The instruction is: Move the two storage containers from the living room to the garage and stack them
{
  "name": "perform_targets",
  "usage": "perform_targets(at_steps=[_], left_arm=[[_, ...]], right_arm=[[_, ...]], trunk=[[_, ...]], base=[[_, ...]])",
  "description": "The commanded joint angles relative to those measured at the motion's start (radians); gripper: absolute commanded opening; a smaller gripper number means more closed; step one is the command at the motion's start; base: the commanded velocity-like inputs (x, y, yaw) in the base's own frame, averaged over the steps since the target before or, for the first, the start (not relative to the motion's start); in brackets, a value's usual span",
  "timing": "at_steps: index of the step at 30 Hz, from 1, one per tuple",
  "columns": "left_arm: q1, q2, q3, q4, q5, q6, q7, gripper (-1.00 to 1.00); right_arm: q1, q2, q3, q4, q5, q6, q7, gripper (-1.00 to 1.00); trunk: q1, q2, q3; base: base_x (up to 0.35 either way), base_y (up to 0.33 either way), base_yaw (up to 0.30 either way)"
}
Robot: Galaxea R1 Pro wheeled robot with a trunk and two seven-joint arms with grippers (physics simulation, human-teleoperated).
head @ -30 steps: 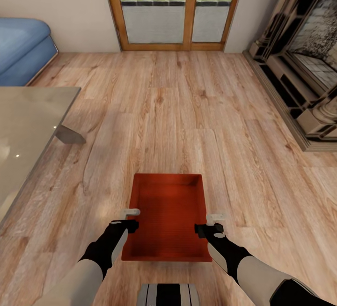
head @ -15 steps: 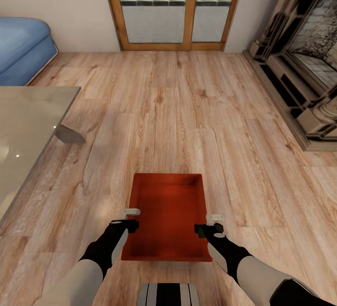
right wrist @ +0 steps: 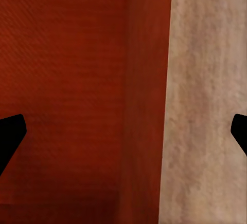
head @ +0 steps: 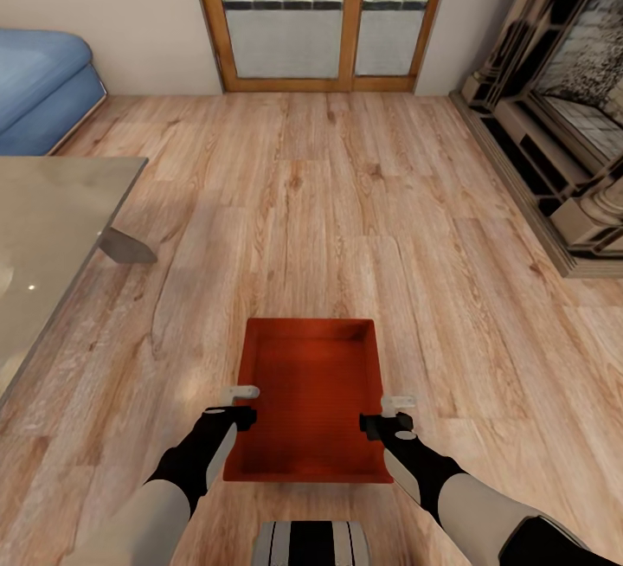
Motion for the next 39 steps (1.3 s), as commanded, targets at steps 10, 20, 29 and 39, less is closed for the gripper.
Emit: perform_targets(at_steps=[10, 20, 29, 39], left_arm=[[0.000, 0.000, -0.002, -0.002, -0.001, 0.006, 0.003, 1.00], [0.000, 0.000, -0.002, -0.002, -0.001, 0.006, 0.005, 1.00], [0.000, 0.000, -0.002, -0.002, -0.001, 0.006, 0.004, -1.00], [0.000, 0.000, -0.004, 0.016, 0.001, 0.006, 0.005, -1.00]], right_arm=[[-0.001, 0.000, 0.009, 0.000, -0.009, -0.001, -0.006, 1.00], [-0.001, 0.000, 0.008, 0.000, -0.010, 0.001, -0.006, 1.00], [-0.001, 0.000, 0.009, 0.000, -0.009, 0.001, -0.006, -1.00], [-0.001, 0.000, 0.007, 0.000, -0.011, 0.000, -0.006, -1.00]], trunk=[[0.000, 0.000, -0.001], [0.000, 0.000, -0.001], [0.000, 0.000, -0.001], [0.000, 0.000, -0.001]], base=[[0.000, 0.000, 0.000], [0.000, 0.000, 0.000], [0.000, 0.000, 0.000], [0.000, 0.000, 0.000]])
